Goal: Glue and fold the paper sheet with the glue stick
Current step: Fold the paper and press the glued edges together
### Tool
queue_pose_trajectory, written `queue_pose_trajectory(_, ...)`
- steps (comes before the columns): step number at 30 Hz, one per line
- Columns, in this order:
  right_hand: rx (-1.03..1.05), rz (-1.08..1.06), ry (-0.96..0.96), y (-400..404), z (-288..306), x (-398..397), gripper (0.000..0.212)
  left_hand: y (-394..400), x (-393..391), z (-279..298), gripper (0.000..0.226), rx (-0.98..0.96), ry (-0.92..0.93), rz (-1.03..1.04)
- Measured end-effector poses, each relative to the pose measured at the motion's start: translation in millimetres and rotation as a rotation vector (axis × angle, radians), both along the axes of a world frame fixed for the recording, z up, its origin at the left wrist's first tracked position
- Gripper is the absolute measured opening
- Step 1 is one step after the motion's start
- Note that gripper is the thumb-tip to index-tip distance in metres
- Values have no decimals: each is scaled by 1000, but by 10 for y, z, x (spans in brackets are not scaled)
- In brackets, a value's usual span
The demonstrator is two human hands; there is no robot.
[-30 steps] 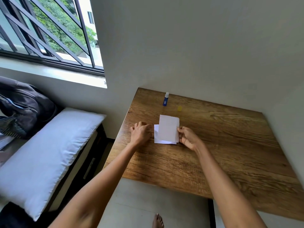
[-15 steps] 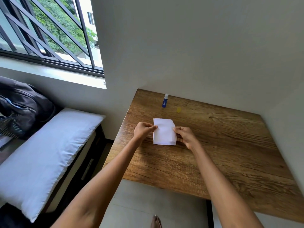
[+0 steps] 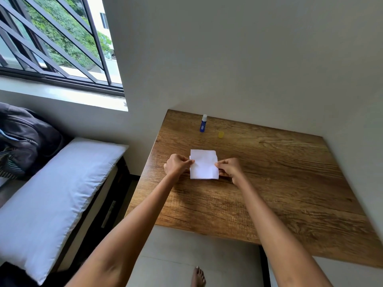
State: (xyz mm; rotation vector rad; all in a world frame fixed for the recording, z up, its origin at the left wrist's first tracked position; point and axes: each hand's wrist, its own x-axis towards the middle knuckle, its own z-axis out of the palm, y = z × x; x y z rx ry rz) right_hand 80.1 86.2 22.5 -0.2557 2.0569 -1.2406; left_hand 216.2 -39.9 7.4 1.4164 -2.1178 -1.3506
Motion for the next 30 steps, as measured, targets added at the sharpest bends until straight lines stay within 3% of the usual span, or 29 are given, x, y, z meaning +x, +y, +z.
queue_pose_trajectory(10, 24, -10, -14, -39, -15, -13, 22, -60, -26, -13, 22, 9, -33, -7)
queue_pose_trajectory(19, 59, 22, -21, -55, -38, -38, 23, -53, 20, -59, 18, -111, -68, -61)
queue_pose_trajectory(30, 118, 60, -5, -82, -17, -49, 24, -58, 59, -90, 39, -264, -221, -199)
